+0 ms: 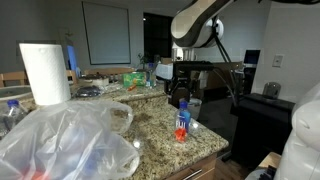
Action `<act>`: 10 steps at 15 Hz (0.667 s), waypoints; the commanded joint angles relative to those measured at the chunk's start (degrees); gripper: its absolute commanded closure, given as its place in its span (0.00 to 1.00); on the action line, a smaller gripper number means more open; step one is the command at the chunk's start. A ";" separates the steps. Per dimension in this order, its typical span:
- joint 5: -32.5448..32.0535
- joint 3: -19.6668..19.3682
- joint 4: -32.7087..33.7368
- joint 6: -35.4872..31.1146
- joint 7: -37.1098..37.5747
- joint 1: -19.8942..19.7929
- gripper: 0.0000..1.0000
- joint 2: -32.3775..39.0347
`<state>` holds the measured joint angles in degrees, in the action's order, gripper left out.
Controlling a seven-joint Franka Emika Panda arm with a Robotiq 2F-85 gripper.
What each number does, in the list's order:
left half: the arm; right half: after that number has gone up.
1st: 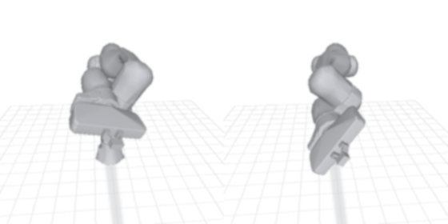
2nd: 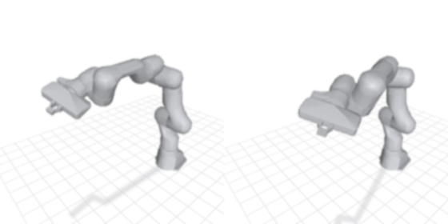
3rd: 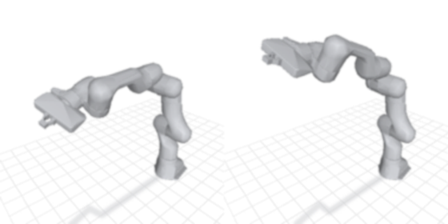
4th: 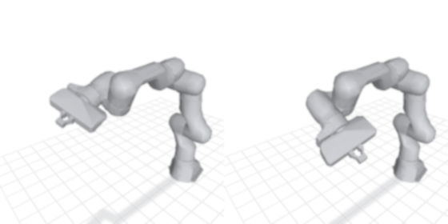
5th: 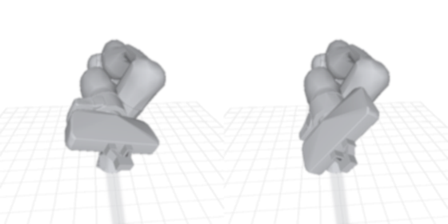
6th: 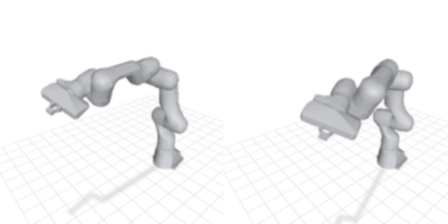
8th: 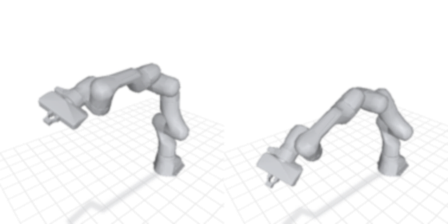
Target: Put five clear bottles inside the white plastic bag
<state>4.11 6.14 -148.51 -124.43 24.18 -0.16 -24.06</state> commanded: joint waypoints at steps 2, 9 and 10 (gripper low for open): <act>1.33 0.50 -1.40 3.68 1.42 0.16 0.19 -2.05; 1.38 0.55 -0.43 5.24 0.82 0.35 0.62 -1.27; 1.32 0.59 -0.36 5.46 0.73 0.37 0.67 -1.19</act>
<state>4.67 6.33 -148.83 -120.69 24.18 0.09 -24.56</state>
